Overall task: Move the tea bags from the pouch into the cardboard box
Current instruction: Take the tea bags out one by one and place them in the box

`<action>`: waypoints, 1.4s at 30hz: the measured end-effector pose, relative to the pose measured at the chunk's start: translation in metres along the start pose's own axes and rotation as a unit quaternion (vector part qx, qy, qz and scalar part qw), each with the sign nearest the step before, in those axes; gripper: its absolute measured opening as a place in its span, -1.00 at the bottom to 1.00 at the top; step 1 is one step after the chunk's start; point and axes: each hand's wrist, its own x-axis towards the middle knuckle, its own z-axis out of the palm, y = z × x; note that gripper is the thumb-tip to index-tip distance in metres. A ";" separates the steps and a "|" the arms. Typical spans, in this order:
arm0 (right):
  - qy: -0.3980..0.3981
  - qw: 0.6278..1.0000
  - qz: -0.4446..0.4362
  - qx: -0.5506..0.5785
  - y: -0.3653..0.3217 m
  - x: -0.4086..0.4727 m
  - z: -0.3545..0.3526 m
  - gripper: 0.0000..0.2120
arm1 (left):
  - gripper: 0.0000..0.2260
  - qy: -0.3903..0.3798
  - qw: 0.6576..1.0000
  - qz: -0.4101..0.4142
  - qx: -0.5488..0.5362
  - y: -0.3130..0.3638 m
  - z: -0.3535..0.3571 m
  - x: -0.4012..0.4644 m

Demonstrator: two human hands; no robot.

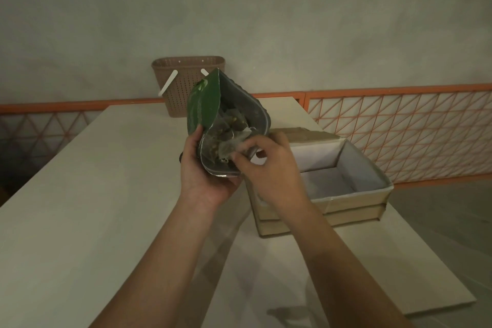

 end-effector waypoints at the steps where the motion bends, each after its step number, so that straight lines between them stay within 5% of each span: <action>1: 0.002 0.999 0.004 0.047 -0.001 -0.001 -0.005 -0.90 | -0.45 -0.002 1.000 0.003 0.000 0.000 0.000 0.001; 10: 0.100 0.940 0.044 0.322 0.005 -0.001 -0.061 -0.90 | -0.48 -0.008 1.000 -0.007 -0.026 0.002 -0.006 0.007; 16: 0.145 0.929 0.067 0.333 0.019 -0.002 -0.069 -0.84 | -0.51 -0.024 0.999 -0.002 -0.025 -0.001 -0.006 0.006; 24: 0.169 0.967 0.035 0.185 0.030 -0.004 -0.063 -0.78 | -0.52 -0.036 0.999 -0.004 -0.030 0.000 -0.006 0.008; 31: -0.071 0.986 0.098 -0.113 0.055 0.004 -0.054 -0.85 | -0.55 -0.023 0.999 0.004 -0.027 0.001 -0.006 0.006; 36: -0.141 0.970 0.109 -0.164 0.048 0.003 -0.052 -0.81 | -0.54 -0.022 0.999 0.000 -0.027 0.002 -0.004 0.006; 39: -0.078 0.982 0.050 -0.163 0.038 0.001 -0.044 -0.74 | -0.54 -0.024 0.999 -0.006 -0.024 0.002 -0.004 0.005; 42: 0.041 0.999 -0.021 0.015 0.015 -0.006 -0.034 -0.77 | -0.51 -0.019 1.000 -0.009 -0.018 0.002 -0.002 0.004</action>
